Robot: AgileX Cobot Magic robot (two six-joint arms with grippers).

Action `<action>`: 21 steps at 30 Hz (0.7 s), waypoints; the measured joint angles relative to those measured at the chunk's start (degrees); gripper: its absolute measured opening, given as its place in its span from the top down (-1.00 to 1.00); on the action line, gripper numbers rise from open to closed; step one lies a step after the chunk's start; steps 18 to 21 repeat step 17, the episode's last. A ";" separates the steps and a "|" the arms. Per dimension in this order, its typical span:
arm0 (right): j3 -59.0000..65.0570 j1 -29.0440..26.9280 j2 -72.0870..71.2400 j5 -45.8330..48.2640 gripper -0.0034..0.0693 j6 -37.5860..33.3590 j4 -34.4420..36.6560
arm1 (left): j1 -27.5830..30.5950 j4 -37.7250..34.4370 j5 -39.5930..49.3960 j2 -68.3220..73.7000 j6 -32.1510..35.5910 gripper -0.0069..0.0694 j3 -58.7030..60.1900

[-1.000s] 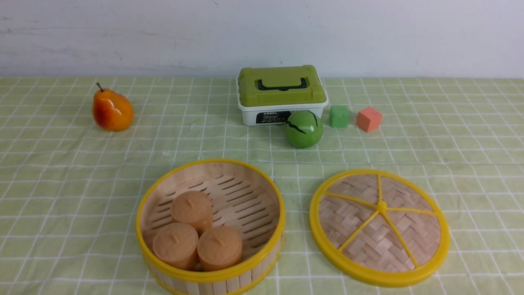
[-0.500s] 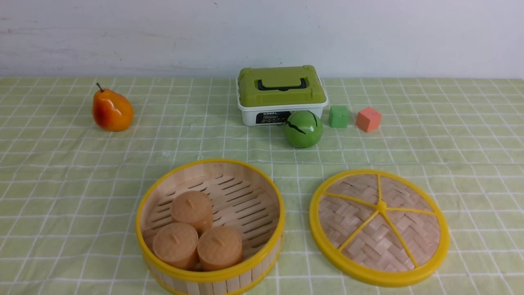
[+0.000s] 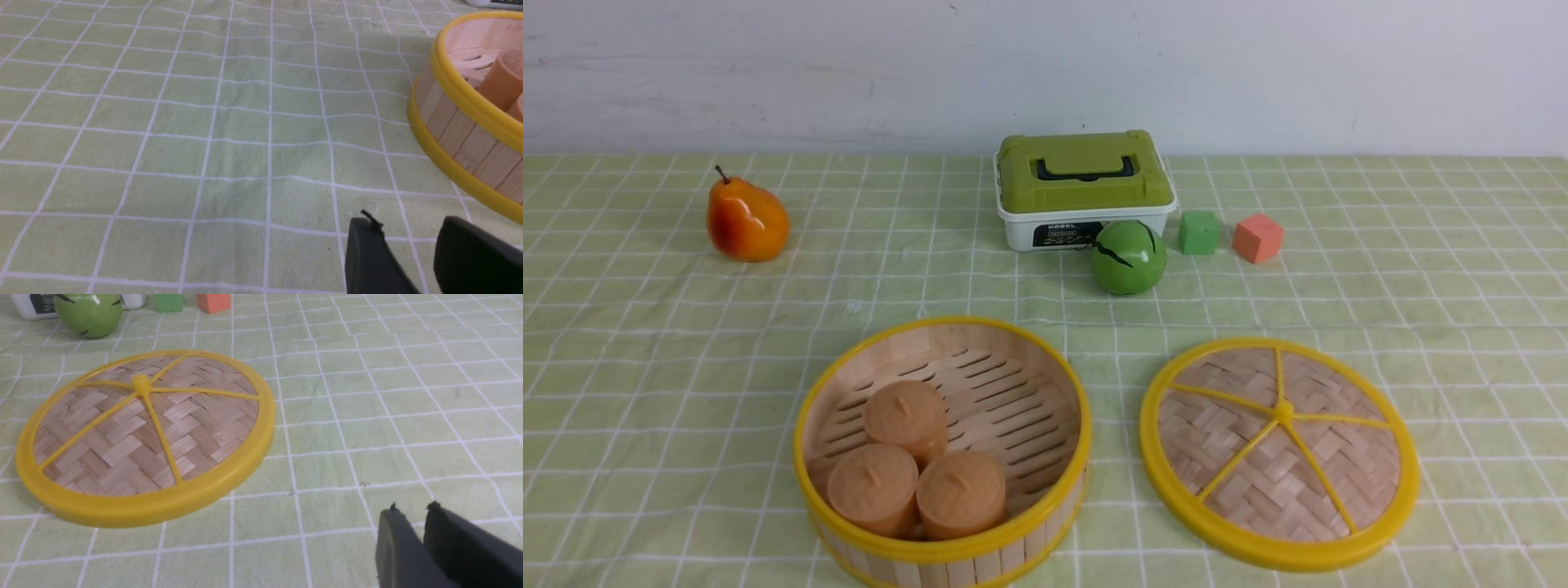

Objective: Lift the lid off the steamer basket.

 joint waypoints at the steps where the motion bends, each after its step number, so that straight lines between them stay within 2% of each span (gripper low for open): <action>1: 0.00 0.00 0.00 0.00 0.67 0.00 0.00 | 0.00 0.00 0.00 0.00 0.00 0.19 0.00; 21: 0.00 -0.01 0.00 0.00 0.64 0.00 0.00 | 0.00 0.00 0.00 0.00 0.00 0.19 0.00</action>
